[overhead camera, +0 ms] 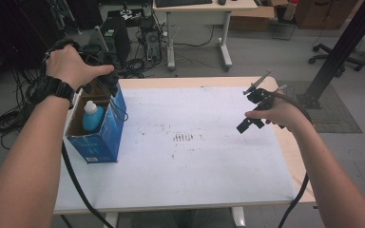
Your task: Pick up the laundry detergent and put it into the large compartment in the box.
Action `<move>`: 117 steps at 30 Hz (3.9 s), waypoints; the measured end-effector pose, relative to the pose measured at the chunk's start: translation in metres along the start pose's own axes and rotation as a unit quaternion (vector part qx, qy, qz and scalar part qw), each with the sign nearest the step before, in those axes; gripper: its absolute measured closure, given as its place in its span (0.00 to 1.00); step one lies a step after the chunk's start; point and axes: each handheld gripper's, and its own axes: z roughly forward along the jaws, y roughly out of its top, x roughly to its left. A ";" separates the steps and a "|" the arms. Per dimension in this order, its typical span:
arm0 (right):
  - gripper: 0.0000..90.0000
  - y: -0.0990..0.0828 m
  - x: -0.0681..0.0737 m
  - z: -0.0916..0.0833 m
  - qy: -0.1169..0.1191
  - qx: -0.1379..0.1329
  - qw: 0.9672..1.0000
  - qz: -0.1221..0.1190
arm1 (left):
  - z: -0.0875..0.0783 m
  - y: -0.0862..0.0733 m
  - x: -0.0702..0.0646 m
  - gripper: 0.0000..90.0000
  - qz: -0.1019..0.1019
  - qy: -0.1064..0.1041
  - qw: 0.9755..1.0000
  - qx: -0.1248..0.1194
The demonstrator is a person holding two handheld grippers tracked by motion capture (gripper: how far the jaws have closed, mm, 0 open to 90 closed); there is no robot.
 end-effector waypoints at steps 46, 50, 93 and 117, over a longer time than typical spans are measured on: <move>0.18 -0.002 0.002 -0.004 -0.002 -0.001 1.000 0.000 | 0.020 0.008 -0.088 0.21 0.180 -0.032 0.983 0.009; 0.18 -0.002 0.002 -0.004 -0.004 -0.002 1.000 0.000 | 0.024 0.007 -0.093 0.21 0.192 -0.035 0.981 0.012; 0.17 -0.011 0.001 -0.006 -0.008 -0.002 1.000 0.003 | 0.082 -0.005 -0.123 0.18 0.236 -0.039 0.969 0.058; 0.17 -0.011 0.002 -0.005 -0.007 -0.001 1.000 0.002 | 0.091 -0.008 -0.121 0.18 0.231 -0.041 0.970 0.069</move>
